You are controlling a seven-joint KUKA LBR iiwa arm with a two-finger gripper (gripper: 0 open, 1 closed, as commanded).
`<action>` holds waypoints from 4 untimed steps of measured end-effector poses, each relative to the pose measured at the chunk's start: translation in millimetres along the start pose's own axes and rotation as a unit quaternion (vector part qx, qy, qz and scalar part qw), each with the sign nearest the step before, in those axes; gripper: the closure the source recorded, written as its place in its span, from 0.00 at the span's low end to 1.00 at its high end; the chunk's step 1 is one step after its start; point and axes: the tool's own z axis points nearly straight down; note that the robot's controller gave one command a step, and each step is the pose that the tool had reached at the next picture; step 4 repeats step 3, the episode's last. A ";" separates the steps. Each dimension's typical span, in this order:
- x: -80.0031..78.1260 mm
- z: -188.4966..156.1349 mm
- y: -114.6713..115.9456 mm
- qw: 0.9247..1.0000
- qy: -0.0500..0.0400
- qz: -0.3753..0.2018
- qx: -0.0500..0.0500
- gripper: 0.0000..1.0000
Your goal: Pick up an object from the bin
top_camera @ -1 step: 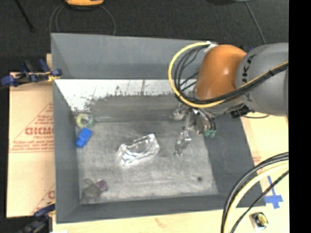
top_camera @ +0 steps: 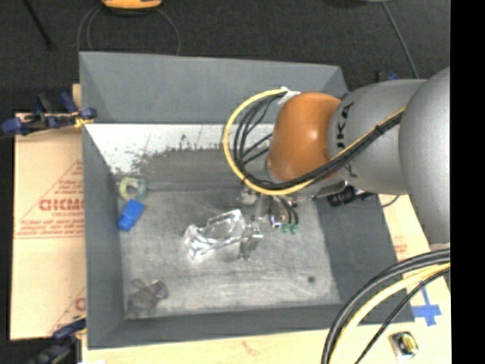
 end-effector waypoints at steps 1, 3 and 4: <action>-0.2 30.3 19.8 0.999 -0.004 -0.040 0.002 0.00; -7.4 -156.8 21.8 0.997 -0.005 -0.075 0.002 1.00; -7.4 -156.8 21.8 0.997 -0.005 -0.075 0.002 1.00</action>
Offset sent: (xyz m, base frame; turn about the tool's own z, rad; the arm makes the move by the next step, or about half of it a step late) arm -0.0012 0.0213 -0.0319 -0.0811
